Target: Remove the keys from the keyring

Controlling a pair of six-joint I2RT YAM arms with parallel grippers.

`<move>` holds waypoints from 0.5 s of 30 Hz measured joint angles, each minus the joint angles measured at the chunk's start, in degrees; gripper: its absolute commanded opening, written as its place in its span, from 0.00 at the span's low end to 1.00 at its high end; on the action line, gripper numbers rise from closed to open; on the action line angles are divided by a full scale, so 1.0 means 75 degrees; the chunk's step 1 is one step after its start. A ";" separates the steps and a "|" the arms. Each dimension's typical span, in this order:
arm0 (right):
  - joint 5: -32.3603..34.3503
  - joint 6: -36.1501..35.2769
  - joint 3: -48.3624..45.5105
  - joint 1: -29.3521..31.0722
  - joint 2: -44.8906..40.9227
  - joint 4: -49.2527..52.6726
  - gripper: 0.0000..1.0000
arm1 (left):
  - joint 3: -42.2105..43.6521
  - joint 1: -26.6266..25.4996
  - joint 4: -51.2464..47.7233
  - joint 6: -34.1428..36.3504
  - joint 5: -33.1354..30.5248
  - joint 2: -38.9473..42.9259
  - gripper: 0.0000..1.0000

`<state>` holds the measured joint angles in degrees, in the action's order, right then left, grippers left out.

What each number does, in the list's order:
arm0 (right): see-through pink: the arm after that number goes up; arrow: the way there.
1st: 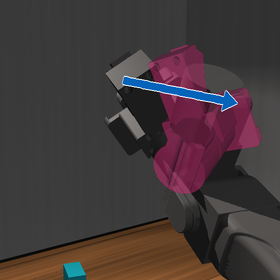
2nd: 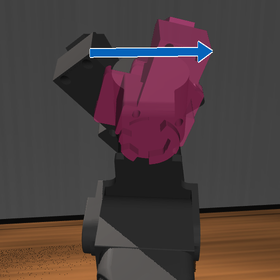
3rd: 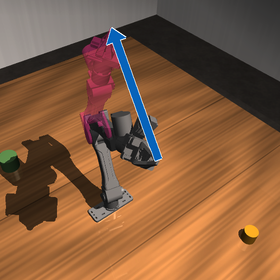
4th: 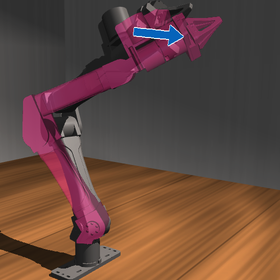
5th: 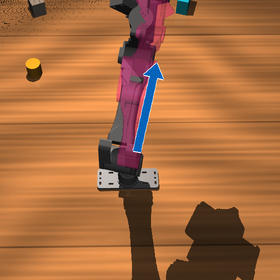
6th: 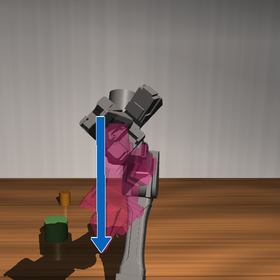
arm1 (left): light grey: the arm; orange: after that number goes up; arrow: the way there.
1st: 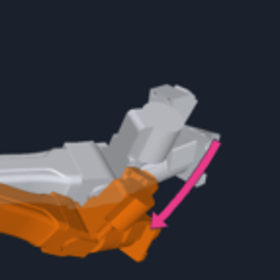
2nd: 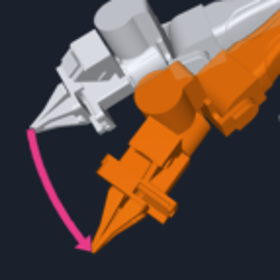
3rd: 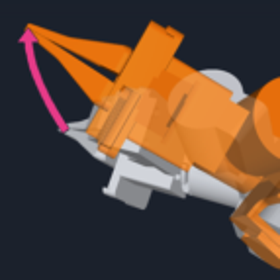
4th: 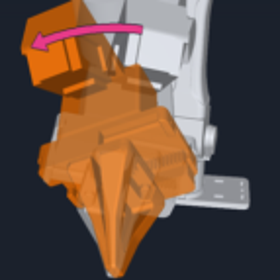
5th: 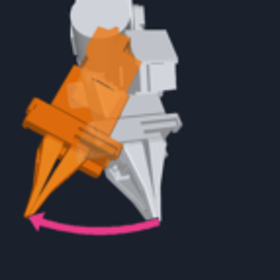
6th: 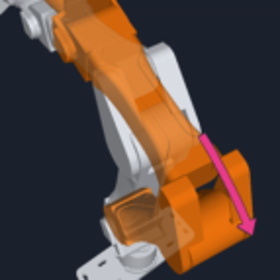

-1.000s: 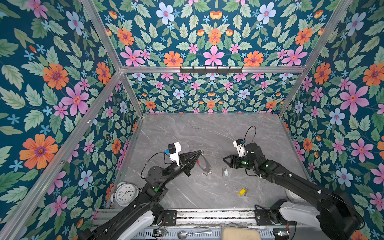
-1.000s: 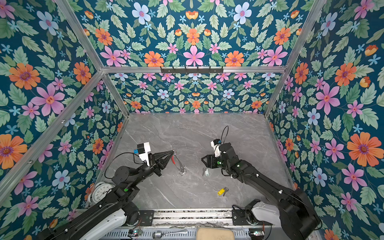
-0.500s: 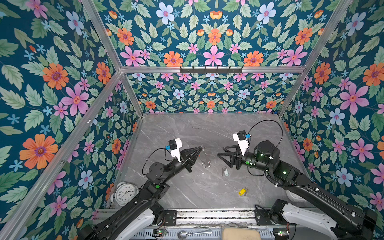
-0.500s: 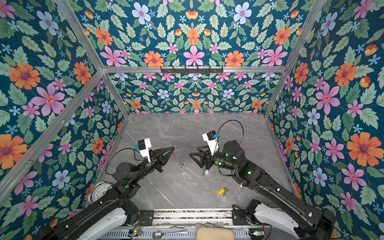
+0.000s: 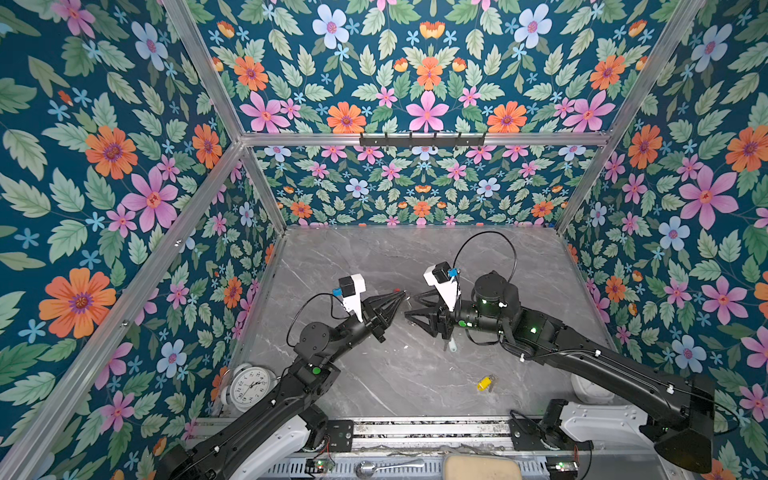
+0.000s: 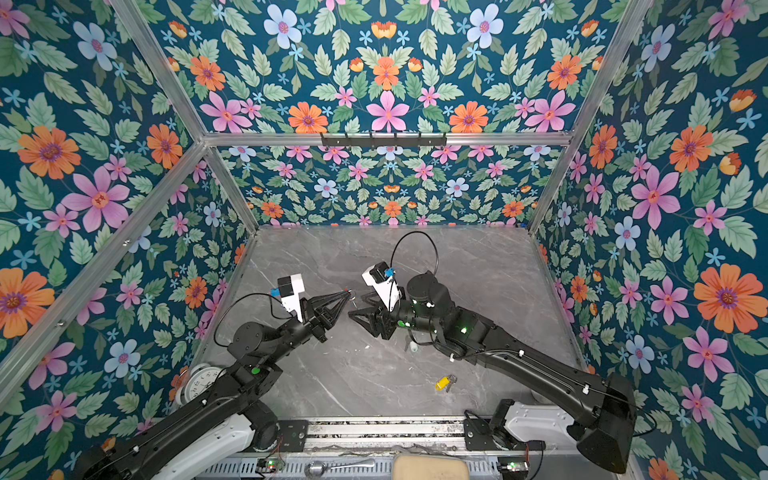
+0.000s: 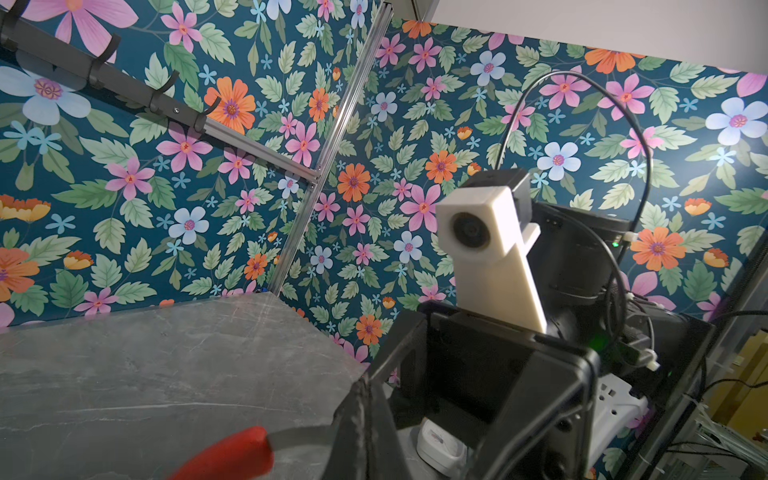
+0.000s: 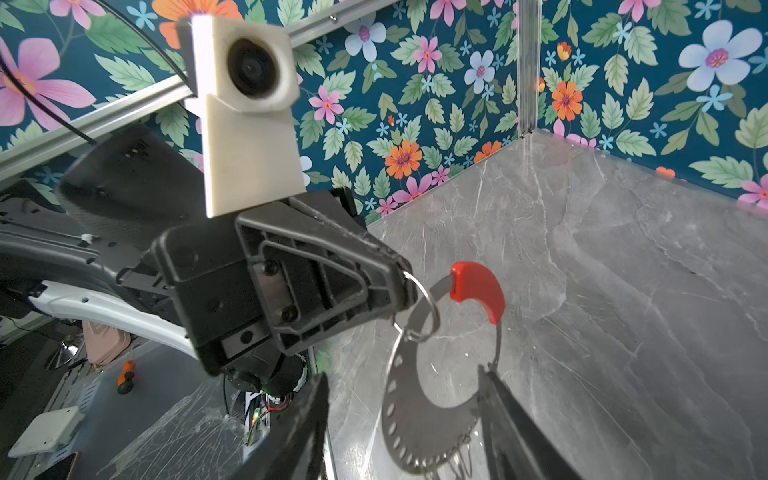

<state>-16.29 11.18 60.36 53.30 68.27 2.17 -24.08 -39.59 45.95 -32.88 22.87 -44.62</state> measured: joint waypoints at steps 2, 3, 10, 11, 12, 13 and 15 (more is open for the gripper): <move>-0.0003 0.0000 -0.0044 0.0000 0.0140 0.0006 0.40 | 0.0070 0.0000 0.0009 0.0000 0.0000 0.0035 0.00; -0.0003 0.0003 -0.0073 0.0003 0.0195 0.0000 0.37 | 0.0108 0.0000 0.0017 0.0000 -0.0006 0.0050 0.00; -0.0006 0.0035 -0.0481 0.0015 0.0361 -0.0195 0.07 | 0.0379 0.0000 0.0006 -0.0003 -0.0163 0.0163 0.00; -0.0070 0.0020 -0.0533 0.0015 0.0376 -0.0274 0.02 | 0.0405 0.0000 -0.0029 -0.0003 -0.0236 0.0184 0.00; -0.0178 0.0038 -0.0577 0.0023 0.0396 -0.0358 0.00 | 0.0440 0.0000 -0.0079 -0.0009 -0.0256 0.0195 0.00; -0.0172 0.0061 -0.0624 0.0038 0.0417 -0.0393 0.00 | 0.0475 0.0000 -0.0105 -0.0038 -0.0256 0.0210 0.00; -0.0236 0.0061 -0.0685 -0.0012 0.0475 -0.0498 0.00 | 0.0522 0.0000 -0.0154 -0.0052 -0.0353 0.0254 0.23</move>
<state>-18.06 11.64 55.22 53.21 71.83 -1.56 -20.16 -39.59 44.80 -33.28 20.23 -42.72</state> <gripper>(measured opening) 0.071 0.050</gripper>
